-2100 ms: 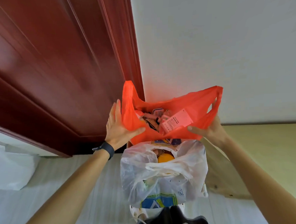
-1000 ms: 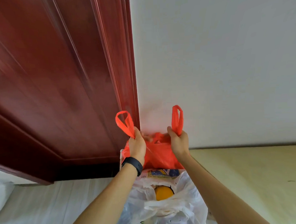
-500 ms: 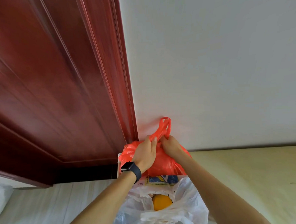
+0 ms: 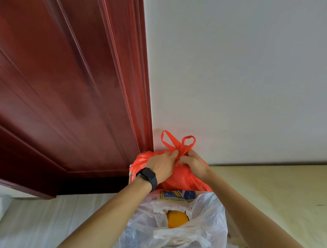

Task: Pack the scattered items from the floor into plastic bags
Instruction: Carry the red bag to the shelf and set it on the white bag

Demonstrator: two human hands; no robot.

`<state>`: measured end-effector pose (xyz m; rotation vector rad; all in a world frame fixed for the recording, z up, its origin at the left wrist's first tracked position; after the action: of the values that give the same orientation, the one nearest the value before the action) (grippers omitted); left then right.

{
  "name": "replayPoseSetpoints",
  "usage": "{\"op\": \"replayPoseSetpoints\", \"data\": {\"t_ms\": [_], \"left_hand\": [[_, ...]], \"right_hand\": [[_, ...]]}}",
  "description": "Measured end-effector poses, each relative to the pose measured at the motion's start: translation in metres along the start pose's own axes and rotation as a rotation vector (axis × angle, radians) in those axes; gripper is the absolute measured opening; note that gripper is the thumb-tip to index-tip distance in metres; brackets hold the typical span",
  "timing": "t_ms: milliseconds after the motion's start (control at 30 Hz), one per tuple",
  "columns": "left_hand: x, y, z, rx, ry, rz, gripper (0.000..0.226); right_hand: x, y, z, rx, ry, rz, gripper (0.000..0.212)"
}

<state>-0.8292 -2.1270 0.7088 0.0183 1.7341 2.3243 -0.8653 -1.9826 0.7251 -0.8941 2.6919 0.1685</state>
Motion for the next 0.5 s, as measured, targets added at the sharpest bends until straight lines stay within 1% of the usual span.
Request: {"op": "replayPoseSetpoints", "data": {"t_ms": [33, 67, 100, 167, 200, 233, 300, 367, 433, 500], "left_hand": [[0.000, 0.000, 0.001, 0.063, -0.026, 0.002, 0.034], [-0.002, 0.000, 0.003, 0.121, -0.057, 0.002, 0.038], [-0.004, 0.001, 0.005, 0.175, -0.092, 0.012, 0.039], [-0.007, 0.000, 0.008, 0.228, -0.150, 0.052, 0.033], [-0.007, -0.002, 0.008, 0.211, -0.166, 0.073, 0.032], [-0.008, -0.004, 0.007, 0.164, -0.171, 0.093, 0.031], [-0.012, -0.004, 0.007, -0.034, -0.124, 0.113, 0.031], [-0.015, -0.002, 0.007, -0.339, 0.003, 0.028, 0.026], [-0.012, 0.005, 0.001, -0.725, 0.170, -0.091, 0.015], [-0.010, 0.019, -0.005, -1.036, 0.275, -0.189, 0.016]], "right_hand": [[-0.003, 0.000, -0.004, 0.068, -0.023, -0.044, 0.013], [-0.005, 0.000, -0.006, 0.061, -0.060, -0.048, 0.026], [-0.005, 0.001, -0.006, 0.013, -0.111, 0.003, 0.038], [0.000, 0.002, -0.005, -0.088, -0.255, 0.208, 0.056], [0.002, 0.002, -0.003, -0.069, -0.309, 0.285, 0.057], [0.004, 0.001, -0.002, 0.010, -0.337, 0.316, 0.055], [0.006, 0.002, 0.001, 0.251, -0.334, 0.307, 0.048], [0.006, 0.004, 0.006, 0.459, -0.310, 0.263, 0.043], [0.002, 0.006, 0.007, 0.551, -0.273, 0.165, 0.041], [-0.003, 0.009, 0.003, 0.526, -0.213, 0.043, 0.032]]}}
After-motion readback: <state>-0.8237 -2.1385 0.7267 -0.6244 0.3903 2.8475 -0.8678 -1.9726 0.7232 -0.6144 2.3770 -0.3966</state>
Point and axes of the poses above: each hand's wrist, its own x-axis towards the middle knuckle, its own y-axis out of the back of the hand, z = x × y, the point moved 1 cm from there along x, towards the middle knuckle, and after that the axes turned 5 degrees about -z, right-handed, at the moved point
